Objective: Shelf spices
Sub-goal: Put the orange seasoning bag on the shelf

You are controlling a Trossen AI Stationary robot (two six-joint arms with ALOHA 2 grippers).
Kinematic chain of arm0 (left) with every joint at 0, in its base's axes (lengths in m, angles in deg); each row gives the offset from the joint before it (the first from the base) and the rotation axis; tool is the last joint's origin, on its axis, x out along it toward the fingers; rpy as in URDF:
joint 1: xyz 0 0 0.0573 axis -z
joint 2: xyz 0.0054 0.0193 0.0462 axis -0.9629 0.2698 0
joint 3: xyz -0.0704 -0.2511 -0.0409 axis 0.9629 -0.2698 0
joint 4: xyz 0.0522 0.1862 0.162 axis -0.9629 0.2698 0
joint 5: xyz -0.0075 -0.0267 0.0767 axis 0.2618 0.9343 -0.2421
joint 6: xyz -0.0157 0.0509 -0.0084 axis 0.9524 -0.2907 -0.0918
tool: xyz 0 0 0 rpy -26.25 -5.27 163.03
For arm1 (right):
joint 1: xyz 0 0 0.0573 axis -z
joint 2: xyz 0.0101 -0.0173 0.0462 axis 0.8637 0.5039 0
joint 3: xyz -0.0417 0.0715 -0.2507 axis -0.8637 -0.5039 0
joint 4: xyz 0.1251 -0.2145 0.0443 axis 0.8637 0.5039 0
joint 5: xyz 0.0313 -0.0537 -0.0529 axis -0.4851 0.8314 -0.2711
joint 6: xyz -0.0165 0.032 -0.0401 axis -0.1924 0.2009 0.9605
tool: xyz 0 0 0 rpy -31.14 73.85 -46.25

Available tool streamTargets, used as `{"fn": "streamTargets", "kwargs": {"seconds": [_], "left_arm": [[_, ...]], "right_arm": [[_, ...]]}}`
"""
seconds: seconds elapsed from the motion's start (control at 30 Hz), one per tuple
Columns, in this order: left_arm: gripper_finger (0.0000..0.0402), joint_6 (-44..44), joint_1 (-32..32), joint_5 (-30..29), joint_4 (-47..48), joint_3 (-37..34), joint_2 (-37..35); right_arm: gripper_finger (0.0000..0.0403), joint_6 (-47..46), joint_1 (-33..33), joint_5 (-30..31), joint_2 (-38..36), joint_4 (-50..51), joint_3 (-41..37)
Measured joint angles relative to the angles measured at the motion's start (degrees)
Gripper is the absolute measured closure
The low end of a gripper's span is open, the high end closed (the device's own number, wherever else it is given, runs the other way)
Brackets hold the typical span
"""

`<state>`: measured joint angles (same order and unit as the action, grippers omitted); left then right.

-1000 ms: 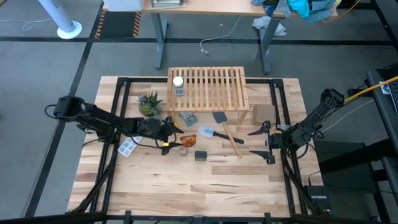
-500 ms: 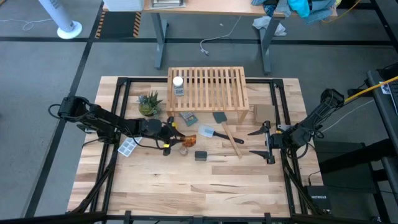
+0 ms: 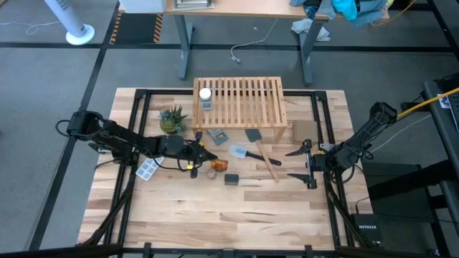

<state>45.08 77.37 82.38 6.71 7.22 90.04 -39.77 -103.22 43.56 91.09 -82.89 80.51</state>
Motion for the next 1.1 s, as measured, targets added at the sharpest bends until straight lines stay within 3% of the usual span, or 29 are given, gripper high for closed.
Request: {"fn": "streamTargets", "kwargs": {"seconds": [0.2, 0.6, 0.73, 0.87, 1.1], "left_arm": [[0.0400, -0.9, 0.0, 0.0, 0.4, 0.7, -0.1], [0.0389, -11.5, 0.0, 0.0, -3.4, 0.7, -0.8], [0.0385, -11.9, 0.0, 0.4, 0.0, 0.8, -3.6], [0.0358, -11.3, 0.0, 0.7, 6.8, 0.8, -7.5], [0.0276, -9.5, 0.0, 0.7, 16.9, 5.1, -10.7]], "right_arm": [[0.0056, 0.0, 0.0, 0.0, 0.0, 0.1, 0.0], [0.0056, 0.0, 0.0, 0.0, 0.0, 0.3, 0.0], [0.0056, 0.0, 0.0, 0.0, 0.0, 0.4, 0.0], [0.0056, 0.0, 0.0, 0.0, 0.0, 0.4, 0.0], [0.0056, 0.0, 0.0, 0.0, 0.0, 0.4, 0.0]]}}
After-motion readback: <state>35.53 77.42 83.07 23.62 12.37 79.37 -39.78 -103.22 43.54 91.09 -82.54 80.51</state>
